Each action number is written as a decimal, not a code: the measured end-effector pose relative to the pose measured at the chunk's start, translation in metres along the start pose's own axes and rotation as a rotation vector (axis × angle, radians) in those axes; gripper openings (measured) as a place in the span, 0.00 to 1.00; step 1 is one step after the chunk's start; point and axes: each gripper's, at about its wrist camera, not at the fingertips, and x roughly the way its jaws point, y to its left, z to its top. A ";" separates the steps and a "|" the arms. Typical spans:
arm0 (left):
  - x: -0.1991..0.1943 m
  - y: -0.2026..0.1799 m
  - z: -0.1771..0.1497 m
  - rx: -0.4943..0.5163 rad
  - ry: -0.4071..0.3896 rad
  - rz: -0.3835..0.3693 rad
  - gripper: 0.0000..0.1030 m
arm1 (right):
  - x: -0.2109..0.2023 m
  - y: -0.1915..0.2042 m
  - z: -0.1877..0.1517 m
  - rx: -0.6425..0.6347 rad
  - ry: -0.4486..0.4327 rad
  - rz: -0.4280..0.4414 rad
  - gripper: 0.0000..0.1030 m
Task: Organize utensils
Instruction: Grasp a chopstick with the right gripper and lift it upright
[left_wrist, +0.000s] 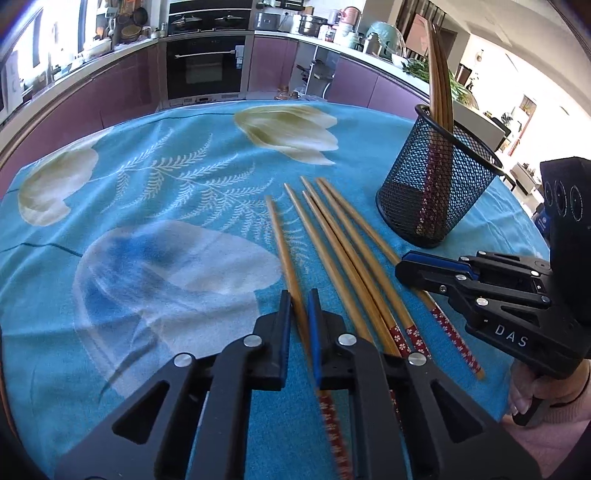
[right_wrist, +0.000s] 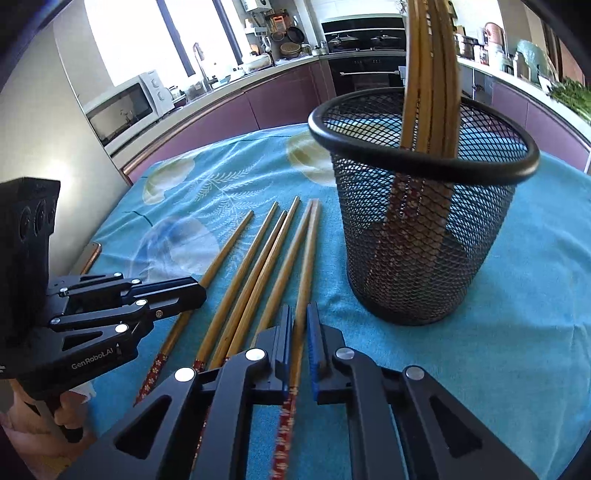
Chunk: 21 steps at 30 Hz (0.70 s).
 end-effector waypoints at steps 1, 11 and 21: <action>-0.002 0.001 0.000 -0.008 -0.005 -0.003 0.07 | -0.002 -0.002 0.000 0.009 -0.007 0.000 0.05; -0.011 -0.007 -0.004 0.031 -0.013 -0.058 0.07 | -0.009 0.006 -0.001 -0.055 0.008 0.067 0.05; 0.002 -0.005 -0.005 0.067 0.043 -0.068 0.09 | 0.004 0.012 -0.001 -0.101 0.063 0.027 0.09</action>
